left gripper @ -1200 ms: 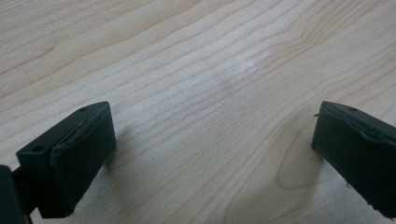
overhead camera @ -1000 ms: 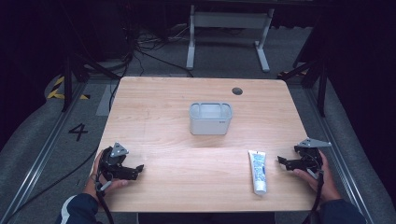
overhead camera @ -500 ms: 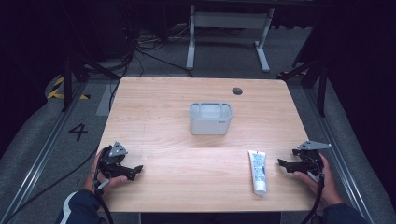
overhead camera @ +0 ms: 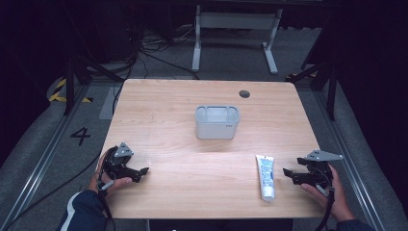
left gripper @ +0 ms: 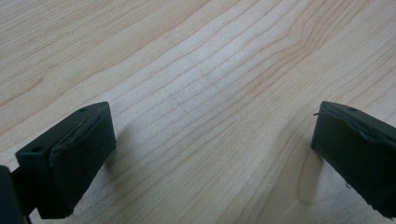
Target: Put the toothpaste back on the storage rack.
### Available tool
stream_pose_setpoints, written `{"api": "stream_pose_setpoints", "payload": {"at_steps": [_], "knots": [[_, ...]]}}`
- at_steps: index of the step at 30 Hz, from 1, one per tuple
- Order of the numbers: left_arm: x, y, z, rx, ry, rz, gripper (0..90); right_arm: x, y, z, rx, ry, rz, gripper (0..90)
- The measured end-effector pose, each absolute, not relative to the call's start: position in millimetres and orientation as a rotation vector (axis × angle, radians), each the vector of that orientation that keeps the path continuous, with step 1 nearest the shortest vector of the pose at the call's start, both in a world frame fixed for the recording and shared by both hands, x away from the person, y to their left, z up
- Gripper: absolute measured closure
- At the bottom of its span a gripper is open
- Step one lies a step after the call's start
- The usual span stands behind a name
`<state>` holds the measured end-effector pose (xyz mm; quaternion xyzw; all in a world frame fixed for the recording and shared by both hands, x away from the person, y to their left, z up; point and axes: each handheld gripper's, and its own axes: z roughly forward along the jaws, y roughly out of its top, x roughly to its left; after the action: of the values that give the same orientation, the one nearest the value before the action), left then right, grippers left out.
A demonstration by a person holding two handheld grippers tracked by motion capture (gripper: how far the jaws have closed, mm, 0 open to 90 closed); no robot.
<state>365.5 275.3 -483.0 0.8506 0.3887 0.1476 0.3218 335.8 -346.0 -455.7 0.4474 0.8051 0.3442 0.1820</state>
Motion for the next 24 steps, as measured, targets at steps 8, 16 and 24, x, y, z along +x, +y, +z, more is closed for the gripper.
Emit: {"api": "stream_pose_setpoints", "payload": {"at_steps": [8, 16, 24], "knots": [[365, 275, -483, 2.228, 1.030, 0.381, 0.2, 333, -330, -447, 1.233, 2.289, 0.992, 24.3], [365, 275, -483, 2.229, 1.028, 0.382, 0.2, 333, -313, -444, 1.207, 2.319, 0.992, 24.5], [365, 275, -483, 2.228, 1.029, 0.381, 0.1, 333, -299, -439, 1.180, 2.329, 1.004, 25.0]]}}
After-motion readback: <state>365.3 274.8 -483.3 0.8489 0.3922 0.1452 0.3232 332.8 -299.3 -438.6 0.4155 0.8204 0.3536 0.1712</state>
